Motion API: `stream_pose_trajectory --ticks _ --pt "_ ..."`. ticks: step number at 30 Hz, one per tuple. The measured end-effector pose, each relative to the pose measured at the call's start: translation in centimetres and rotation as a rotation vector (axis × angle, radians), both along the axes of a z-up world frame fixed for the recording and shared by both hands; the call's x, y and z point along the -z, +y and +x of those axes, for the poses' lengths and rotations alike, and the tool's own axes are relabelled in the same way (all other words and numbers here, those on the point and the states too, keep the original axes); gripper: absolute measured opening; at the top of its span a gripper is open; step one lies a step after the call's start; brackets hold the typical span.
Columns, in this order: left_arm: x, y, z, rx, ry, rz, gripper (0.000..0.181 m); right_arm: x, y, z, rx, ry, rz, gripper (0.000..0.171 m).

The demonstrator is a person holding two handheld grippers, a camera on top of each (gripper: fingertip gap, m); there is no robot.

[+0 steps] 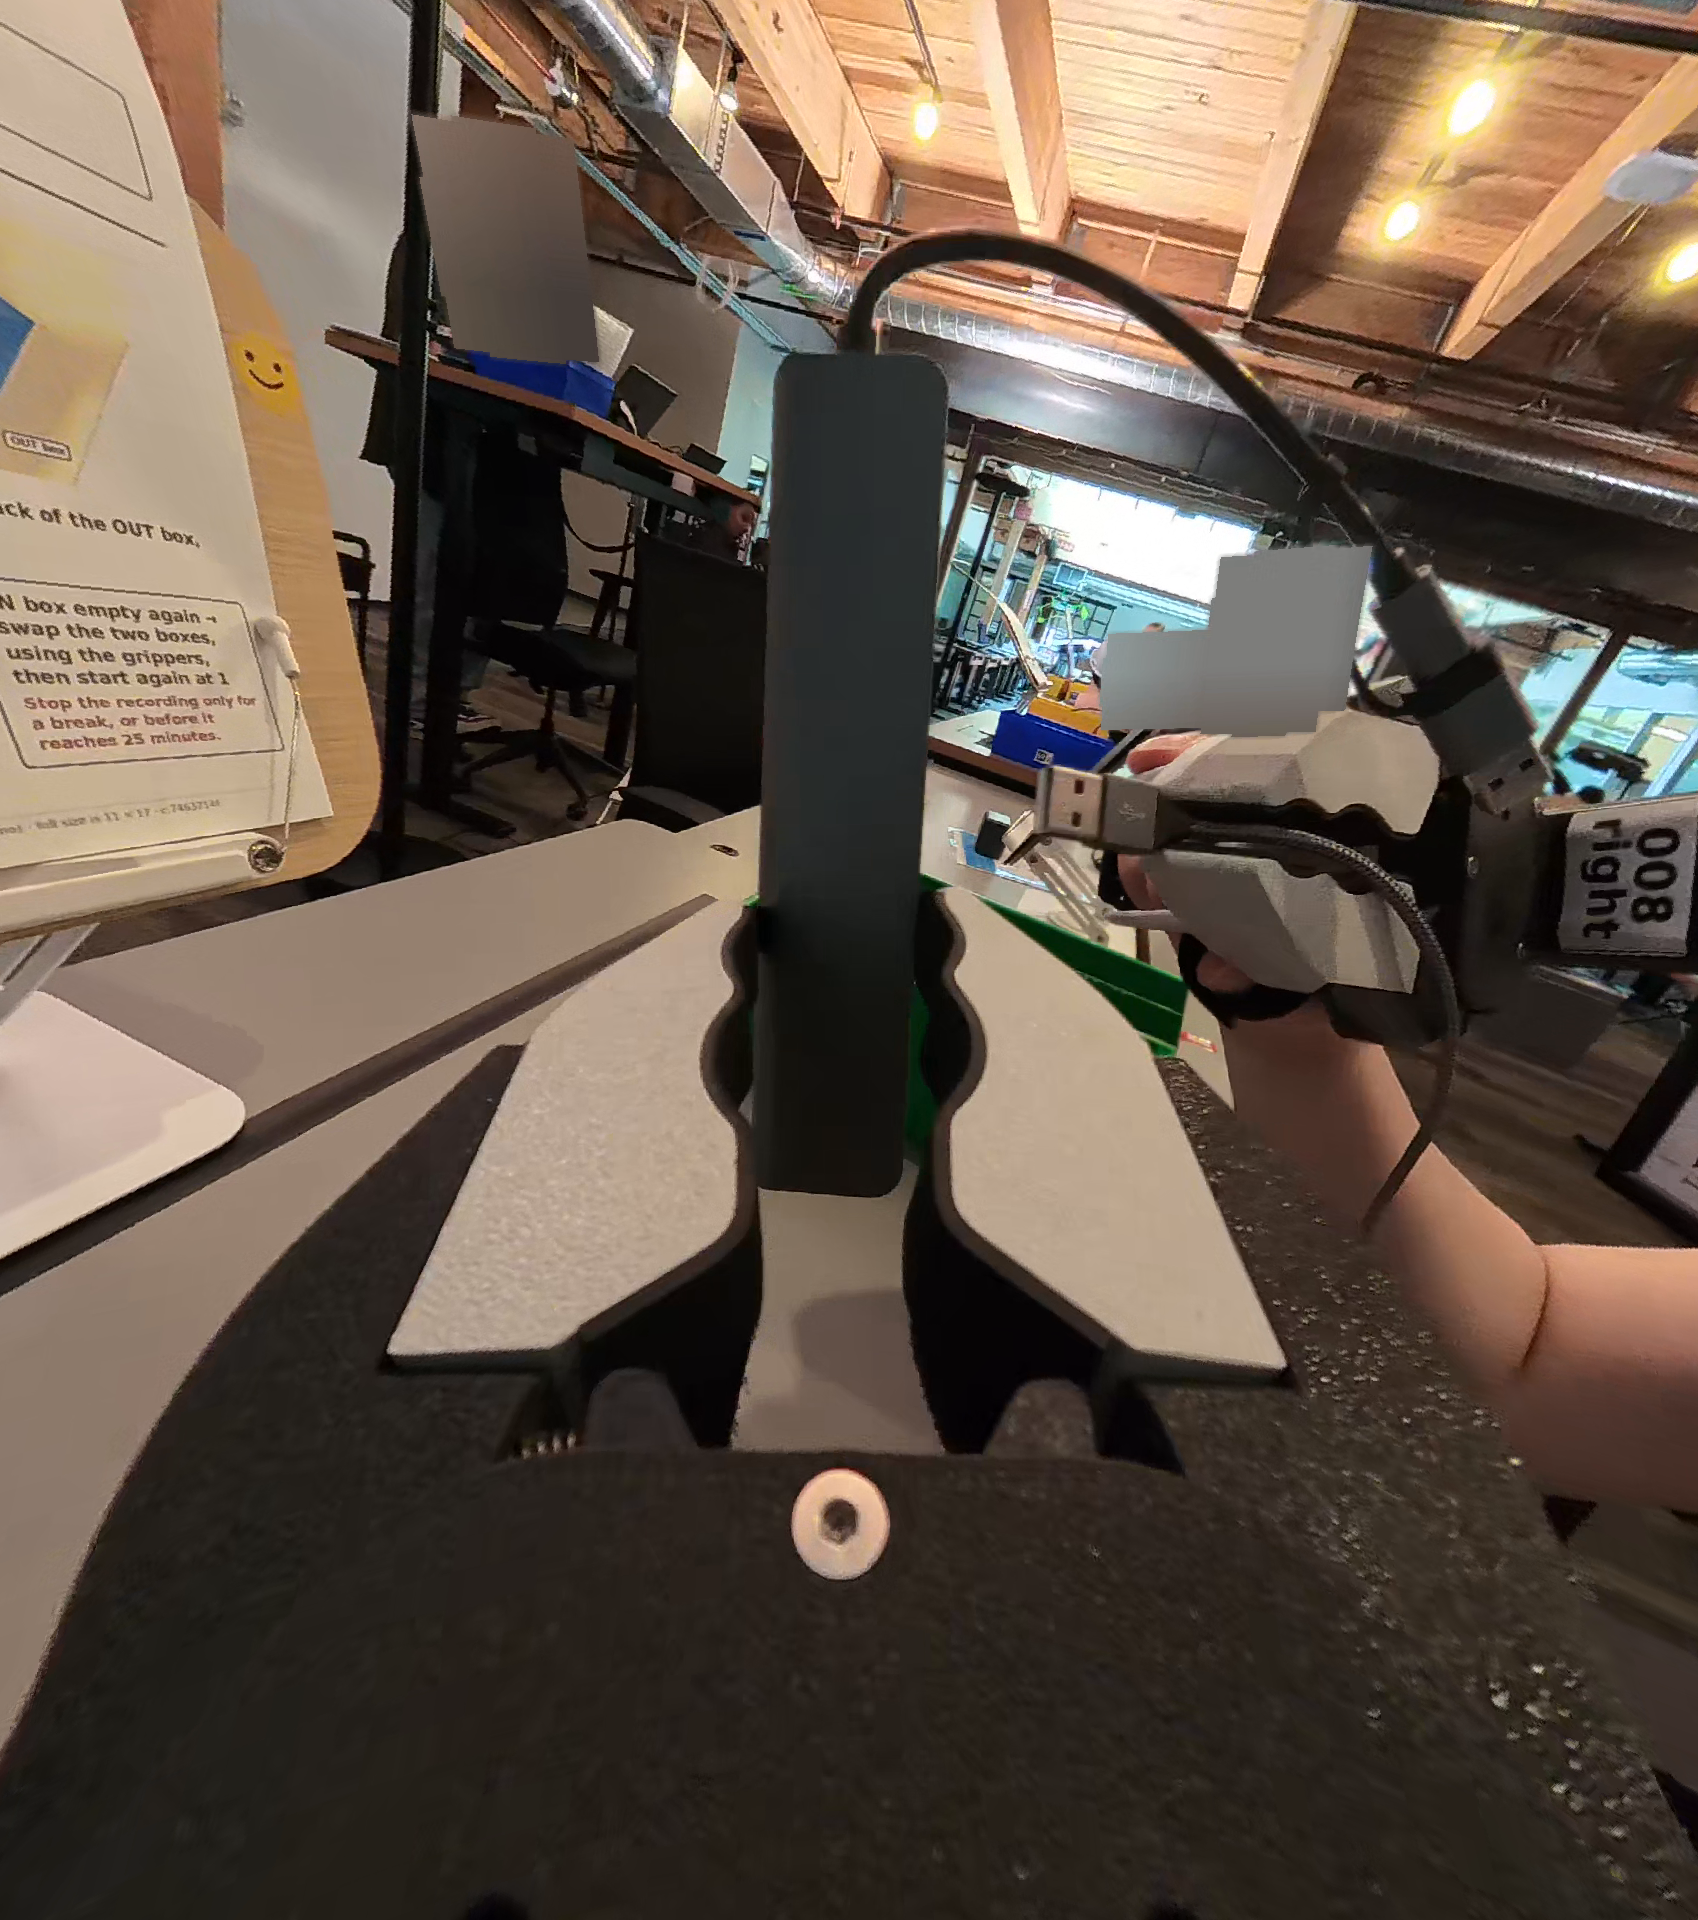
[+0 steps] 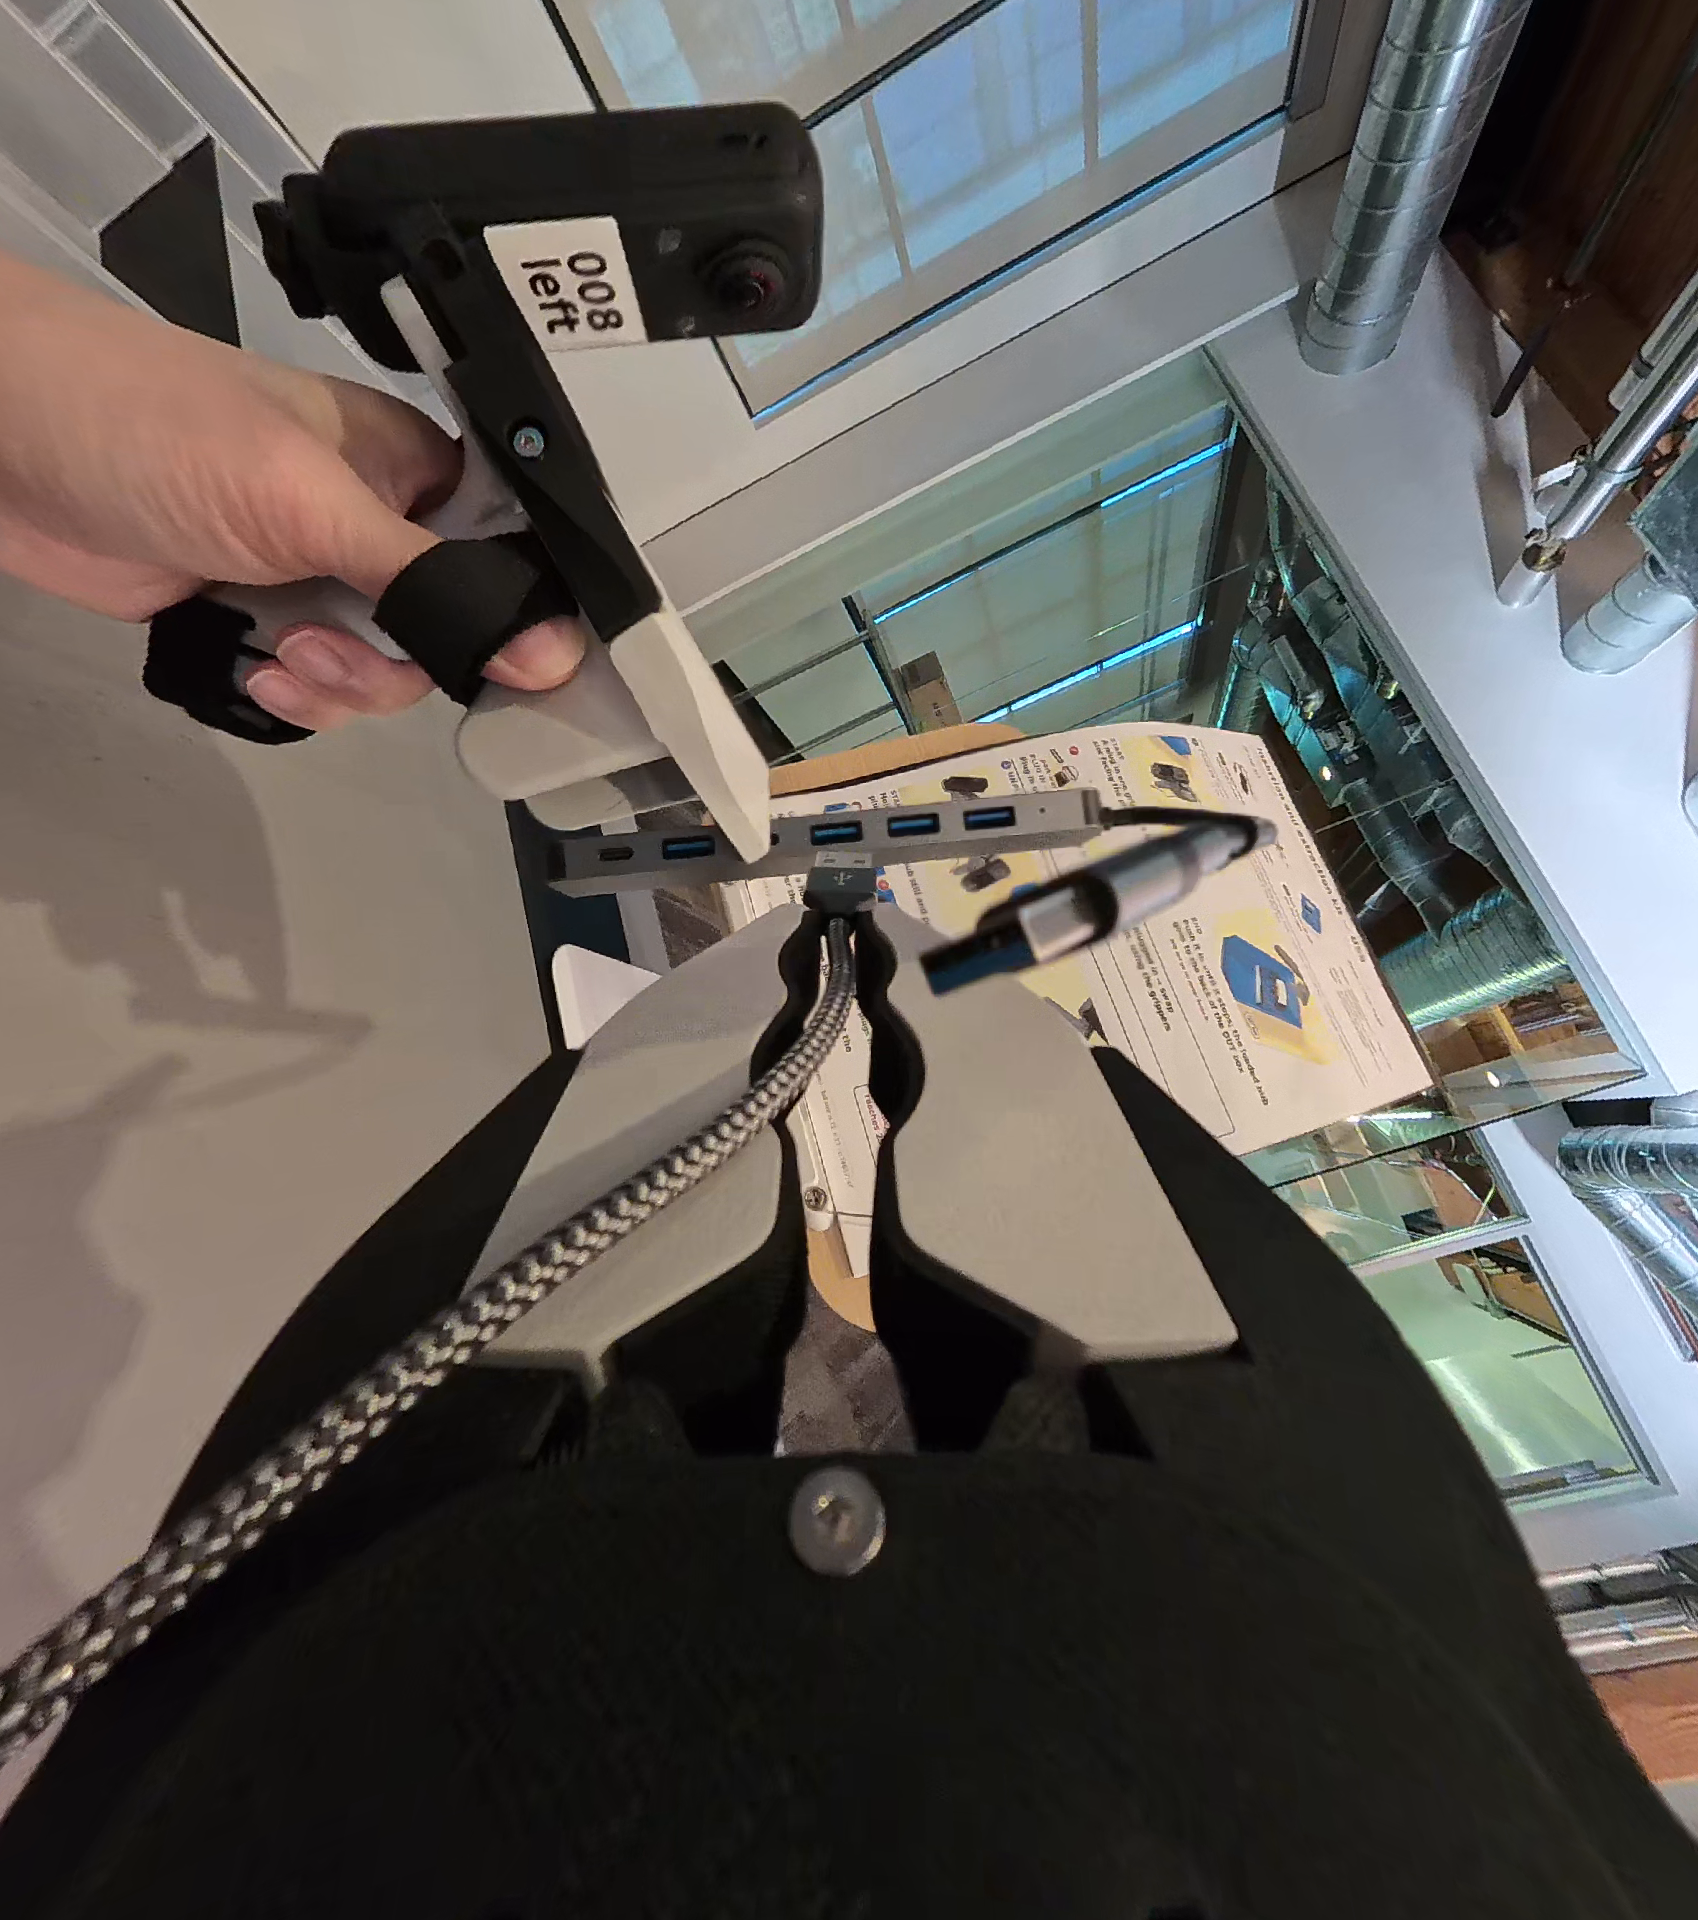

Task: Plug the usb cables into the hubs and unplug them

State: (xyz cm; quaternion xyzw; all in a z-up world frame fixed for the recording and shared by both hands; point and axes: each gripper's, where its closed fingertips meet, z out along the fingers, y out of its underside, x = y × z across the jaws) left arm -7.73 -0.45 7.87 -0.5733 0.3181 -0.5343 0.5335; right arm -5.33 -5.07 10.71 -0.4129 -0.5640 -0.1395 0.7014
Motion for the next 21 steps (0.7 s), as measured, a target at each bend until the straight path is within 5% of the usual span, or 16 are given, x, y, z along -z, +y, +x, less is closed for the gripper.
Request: stream_pose_trajectory --ticks 21 --pt "0.4 2.9 -2.7 -0.331 0.099 0.066 0.029 0.8 -1.5 -3.9 -0.003 -0.052 0.029 0.007"
